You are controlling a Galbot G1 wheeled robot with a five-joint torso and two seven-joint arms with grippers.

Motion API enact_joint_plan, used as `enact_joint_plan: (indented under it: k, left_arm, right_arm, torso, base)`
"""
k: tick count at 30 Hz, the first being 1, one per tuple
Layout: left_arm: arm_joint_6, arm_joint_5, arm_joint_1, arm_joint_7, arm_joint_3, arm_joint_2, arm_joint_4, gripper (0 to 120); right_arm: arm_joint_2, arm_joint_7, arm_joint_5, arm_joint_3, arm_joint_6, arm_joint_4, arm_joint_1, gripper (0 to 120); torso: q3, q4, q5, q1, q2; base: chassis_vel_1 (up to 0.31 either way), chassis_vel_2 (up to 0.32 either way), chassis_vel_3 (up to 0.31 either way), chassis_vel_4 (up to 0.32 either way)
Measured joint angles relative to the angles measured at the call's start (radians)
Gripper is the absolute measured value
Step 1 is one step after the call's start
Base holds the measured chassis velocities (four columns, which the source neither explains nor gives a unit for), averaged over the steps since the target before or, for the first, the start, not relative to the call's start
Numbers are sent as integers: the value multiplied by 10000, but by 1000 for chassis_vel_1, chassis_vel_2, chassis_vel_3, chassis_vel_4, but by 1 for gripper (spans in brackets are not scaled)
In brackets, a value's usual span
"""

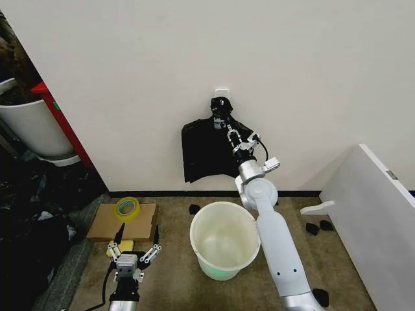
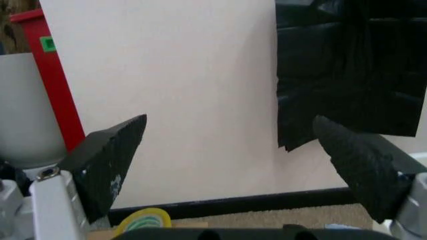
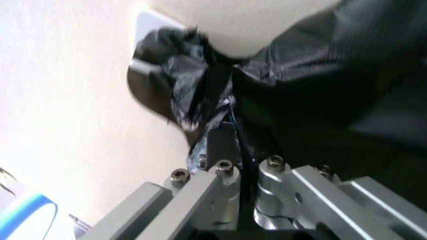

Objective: Place the garbage bag over the trash bin.

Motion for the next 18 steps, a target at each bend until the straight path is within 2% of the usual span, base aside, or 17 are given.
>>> enact_joint_plan:
  k: [6, 9, 16, 18]
  left_arm:
    - [15, -12, -68, 0, 47, 9, 24, 98]
    - [23, -15, -124, 0, 112, 11, 92, 98]
    - [46, -15, -237, 1, 227, 13, 167, 98]
    - [56, -16, -292, 3, 260, 49, 203, 98]
  right_arm:
    - [-314, -48, -395, -306, 36, 732, -774, 0]
    - [-945, -202, -1011, -667, 154, 1582, -1715, 0]
    - [-1845, -355, -1952, -869, 478, 2573, -2909, 0]
    - [-2259, -427, -2710, -945, 691, 3014, -3606, 0]
  torso:
    - [-1, 1, 1, 0, 0]
    - [-1, 0, 2, 0, 0]
    - [-2, 0, 2, -1, 1]
    - [-2, 0, 3, 0, 1]
  base:
    - [0, 0, 0, 0]
    - [0, 0, 0, 0]
    - [0, 0, 0, 0]
    - [0, 0, 0, 0]
